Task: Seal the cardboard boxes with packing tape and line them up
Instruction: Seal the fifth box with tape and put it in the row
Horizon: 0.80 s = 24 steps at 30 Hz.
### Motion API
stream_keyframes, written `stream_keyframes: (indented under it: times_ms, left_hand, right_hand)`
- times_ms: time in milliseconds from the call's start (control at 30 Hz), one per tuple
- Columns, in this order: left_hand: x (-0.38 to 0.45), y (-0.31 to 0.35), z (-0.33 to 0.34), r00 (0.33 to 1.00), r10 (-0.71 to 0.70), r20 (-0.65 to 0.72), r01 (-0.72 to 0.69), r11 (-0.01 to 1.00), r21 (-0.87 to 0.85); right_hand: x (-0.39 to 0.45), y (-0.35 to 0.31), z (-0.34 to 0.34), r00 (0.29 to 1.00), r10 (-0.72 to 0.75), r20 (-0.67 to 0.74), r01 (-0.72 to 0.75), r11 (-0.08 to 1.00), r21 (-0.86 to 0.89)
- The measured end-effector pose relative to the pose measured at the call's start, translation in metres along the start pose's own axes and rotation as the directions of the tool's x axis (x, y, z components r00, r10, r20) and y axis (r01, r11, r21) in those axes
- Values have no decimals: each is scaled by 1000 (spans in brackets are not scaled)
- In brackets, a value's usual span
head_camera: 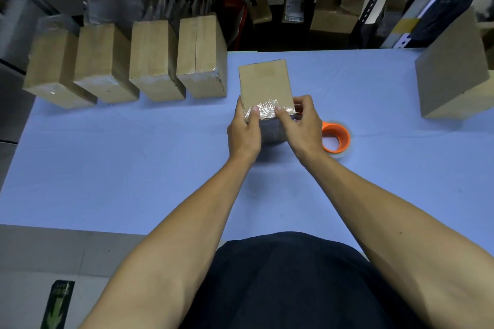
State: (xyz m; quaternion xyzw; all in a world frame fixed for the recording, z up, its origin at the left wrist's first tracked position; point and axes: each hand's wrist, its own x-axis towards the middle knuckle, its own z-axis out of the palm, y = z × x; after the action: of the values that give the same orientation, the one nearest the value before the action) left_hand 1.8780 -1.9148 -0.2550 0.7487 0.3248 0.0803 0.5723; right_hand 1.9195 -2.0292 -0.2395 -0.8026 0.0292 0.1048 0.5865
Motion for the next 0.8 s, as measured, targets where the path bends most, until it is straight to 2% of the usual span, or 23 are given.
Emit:
stream_keyframes:
  times_ms: [133,233,367,467,533,600,800]
  left_hand:
    - [4,0,-2,998,-57,30,61,989,-136]
    - [5,1,-6,995,-68,69,79,981,-179]
    - [5,6,-12,993,-66,100,81,984,-156]
    - [10,19,-24,991,-86,103,106,972,-207]
    - [12,29,-35,987,-122,104,144,959,-244]
    - [12,33,-45,979,-142,144,175,952,-251]
    - [-1,0,-40,951,-220,215,265,942,-206]
  right_hand:
    - [6,3,-5,999,37,-7,-35,987,158]
    - [8,5,-7,999,39,22,-43,978,206]
    - [7,4,-19,986,4,165,-30,988,154]
    - [9,-7,-26,942,-133,309,130,991,30]
    - [11,-19,-23,941,-161,297,146,987,73]
    - [14,-26,-20,952,-115,284,90,991,101]
    - [1,-1,-7,932,78,355,-81,997,-8]
